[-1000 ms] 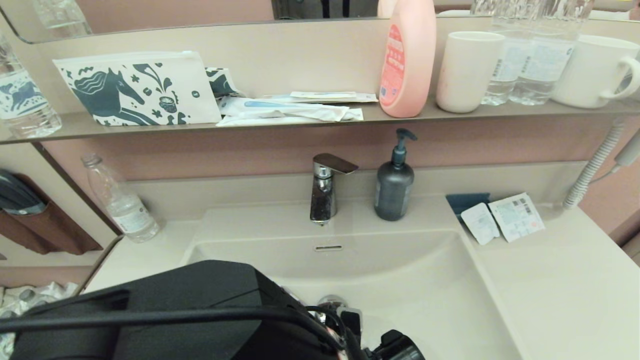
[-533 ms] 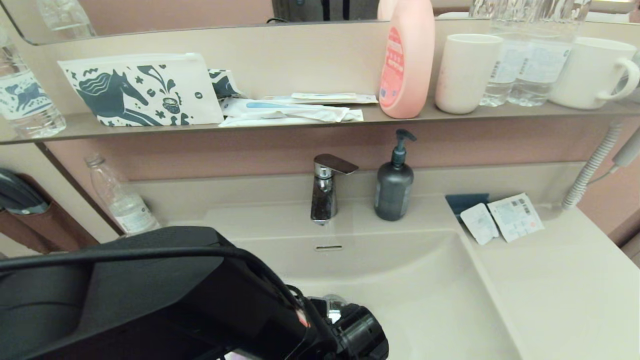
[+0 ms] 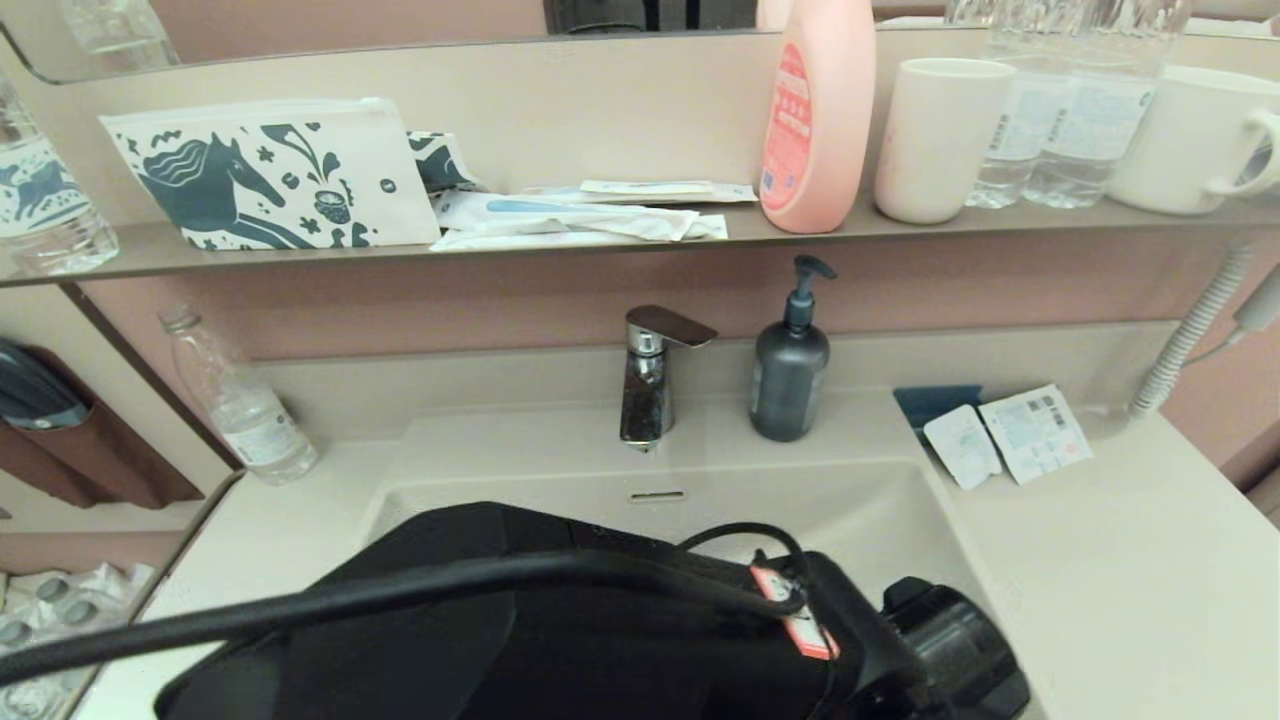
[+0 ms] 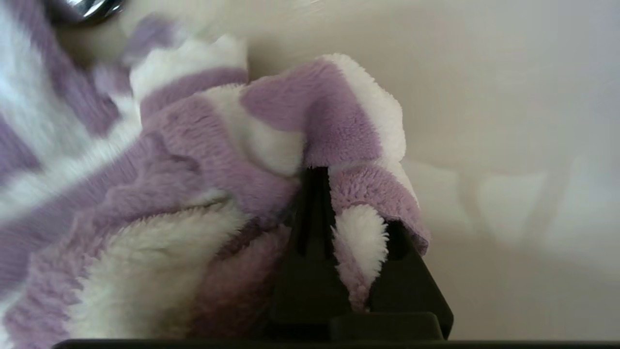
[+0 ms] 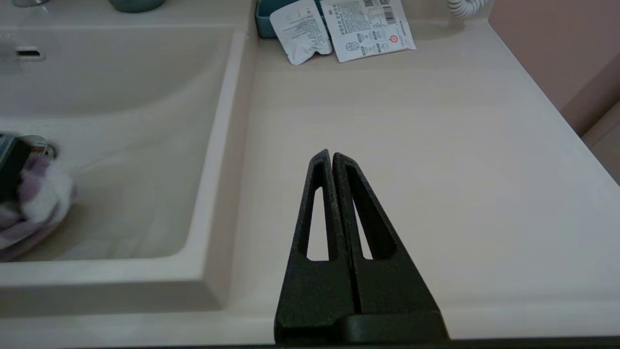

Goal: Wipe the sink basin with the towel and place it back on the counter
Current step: Wipe the sink

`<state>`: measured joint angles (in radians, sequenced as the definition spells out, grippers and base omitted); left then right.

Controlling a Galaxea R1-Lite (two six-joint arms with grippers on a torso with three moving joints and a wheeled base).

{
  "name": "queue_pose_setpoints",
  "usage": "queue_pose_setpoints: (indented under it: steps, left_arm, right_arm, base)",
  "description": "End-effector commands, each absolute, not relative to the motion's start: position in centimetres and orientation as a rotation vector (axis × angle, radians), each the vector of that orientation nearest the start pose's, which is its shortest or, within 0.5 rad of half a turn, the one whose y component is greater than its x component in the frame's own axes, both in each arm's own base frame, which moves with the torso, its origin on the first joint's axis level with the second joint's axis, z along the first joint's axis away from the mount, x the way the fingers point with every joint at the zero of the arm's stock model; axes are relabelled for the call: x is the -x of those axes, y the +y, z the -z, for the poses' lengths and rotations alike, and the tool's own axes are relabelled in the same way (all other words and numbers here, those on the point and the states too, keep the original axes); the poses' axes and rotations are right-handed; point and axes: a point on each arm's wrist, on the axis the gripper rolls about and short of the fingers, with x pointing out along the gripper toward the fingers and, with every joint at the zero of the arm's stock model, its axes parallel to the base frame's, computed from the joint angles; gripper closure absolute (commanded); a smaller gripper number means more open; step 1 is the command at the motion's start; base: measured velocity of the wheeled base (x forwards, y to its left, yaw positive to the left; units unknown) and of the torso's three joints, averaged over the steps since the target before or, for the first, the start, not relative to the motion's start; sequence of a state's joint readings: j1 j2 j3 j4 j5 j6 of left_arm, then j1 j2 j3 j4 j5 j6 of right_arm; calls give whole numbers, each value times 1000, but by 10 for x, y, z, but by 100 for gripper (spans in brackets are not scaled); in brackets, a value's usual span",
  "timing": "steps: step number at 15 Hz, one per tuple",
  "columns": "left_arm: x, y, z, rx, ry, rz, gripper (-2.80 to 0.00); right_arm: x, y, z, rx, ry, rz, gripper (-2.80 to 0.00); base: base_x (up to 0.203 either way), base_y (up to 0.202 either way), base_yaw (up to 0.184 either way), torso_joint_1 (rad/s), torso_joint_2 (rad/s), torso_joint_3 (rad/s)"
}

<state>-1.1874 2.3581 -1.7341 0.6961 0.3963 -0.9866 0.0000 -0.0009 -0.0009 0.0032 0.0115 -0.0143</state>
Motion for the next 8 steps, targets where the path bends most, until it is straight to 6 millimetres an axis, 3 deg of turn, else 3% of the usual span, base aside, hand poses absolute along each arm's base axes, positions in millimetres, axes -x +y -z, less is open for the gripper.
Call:
queue_pose_setpoints:
  steps: [1, 6, 8]
  left_arm:
    - [-168, -412, -82, -58, 1092, 160, 0]
    - [-158, -416, -85, -33, 1206, 233, 0]
    - [-160, -425, -86, 81, 1218, 283, 0]
  right_arm:
    - [23, 0, -75, 14, 2, -12, 0]
    - [23, 0, -76, 14, 1, -12, 0]
    - [23, 0, -76, 15, 1, -12, 0]
  base:
    - [0, 0, 0, 0, 0, 0]
    - [0, 0, 0, 0, 0, 0]
    - [0, 0, 0, 0, 0, 0]
